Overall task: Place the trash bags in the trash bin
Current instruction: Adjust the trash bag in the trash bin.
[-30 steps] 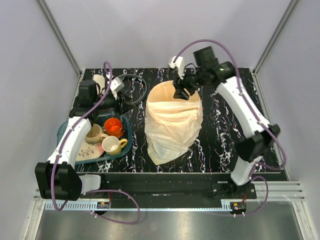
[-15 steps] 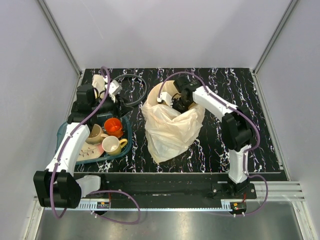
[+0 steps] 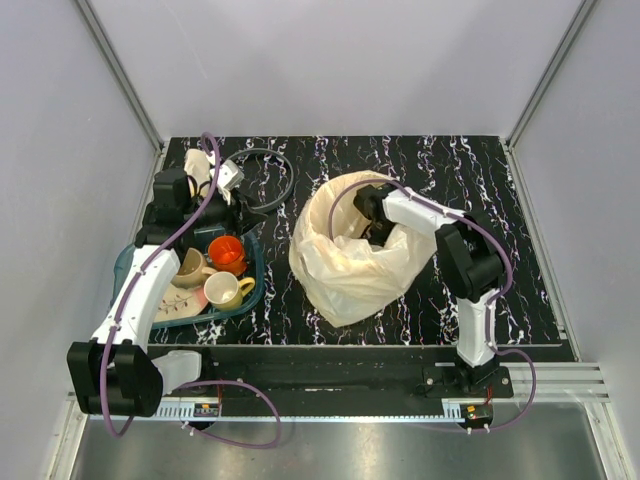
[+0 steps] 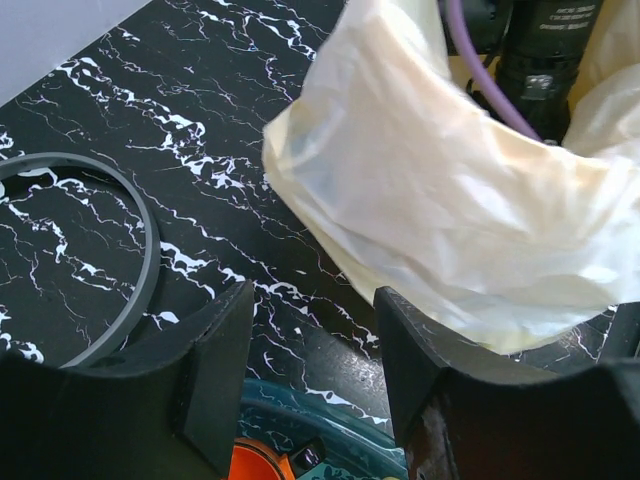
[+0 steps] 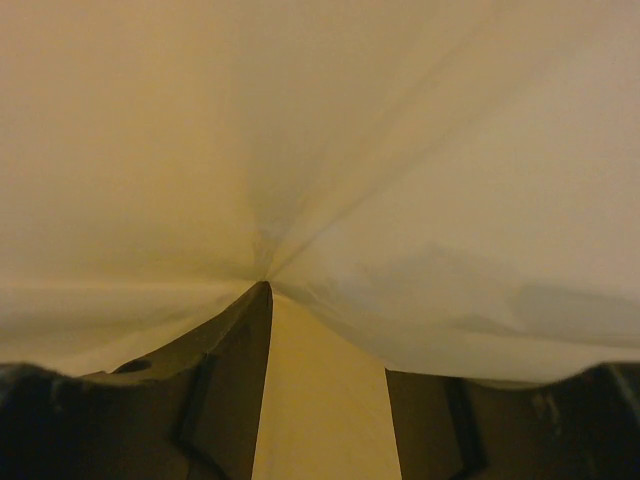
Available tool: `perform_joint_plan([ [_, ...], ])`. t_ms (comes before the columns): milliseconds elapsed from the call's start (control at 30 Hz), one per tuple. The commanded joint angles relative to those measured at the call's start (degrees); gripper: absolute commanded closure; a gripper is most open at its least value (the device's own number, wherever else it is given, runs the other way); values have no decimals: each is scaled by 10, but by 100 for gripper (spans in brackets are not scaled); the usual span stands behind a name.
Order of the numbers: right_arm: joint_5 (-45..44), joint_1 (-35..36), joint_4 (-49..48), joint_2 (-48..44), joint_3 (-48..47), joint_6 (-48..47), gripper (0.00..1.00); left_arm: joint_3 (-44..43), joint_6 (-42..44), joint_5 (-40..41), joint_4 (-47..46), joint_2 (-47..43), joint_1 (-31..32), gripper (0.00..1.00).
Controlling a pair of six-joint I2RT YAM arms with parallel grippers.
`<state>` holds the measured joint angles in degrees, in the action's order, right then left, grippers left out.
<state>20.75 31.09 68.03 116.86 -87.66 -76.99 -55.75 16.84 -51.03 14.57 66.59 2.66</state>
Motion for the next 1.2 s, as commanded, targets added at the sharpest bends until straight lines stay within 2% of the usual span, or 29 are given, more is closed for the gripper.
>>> perform_joint_plan([
  [0,-59,5,31,-68,-1,-151,44,-2,-5,-8,3,-13,-4,45],
  [200,-15,4,45,-89,-101,-211,43,4,-11,-18,3,-12,-4,45],
  [400,5,5,54,-138,-89,-257,42,-4,-15,-23,0,-10,-4,45],
  [533,5,5,39,-181,-65,-231,43,-13,-20,-30,-2,-4,-4,46],
  [633,-3,5,-24,-210,-48,-164,40,-13,-22,-34,-6,1,-4,46],
  [667,-8,5,-72,-214,-49,-133,39,-13,-25,-34,-8,0,-4,46],
  [700,-10,4,-89,-214,-56,-75,39,-12,-28,-36,-10,3,-3,46],
  [867,-4,1,-128,-178,-144,81,41,-12,-59,-38,-45,0,-3,46],
  [1033,-24,1,-180,-190,-151,198,41,-21,-47,-38,-27,-9,-1,47],
  [1133,24,-11,-104,-201,-219,253,39,-24,-29,-36,1,-18,-2,47],
  [1167,32,-11,-45,-205,-249,261,36,-21,-25,-36,5,-23,-2,46],
])
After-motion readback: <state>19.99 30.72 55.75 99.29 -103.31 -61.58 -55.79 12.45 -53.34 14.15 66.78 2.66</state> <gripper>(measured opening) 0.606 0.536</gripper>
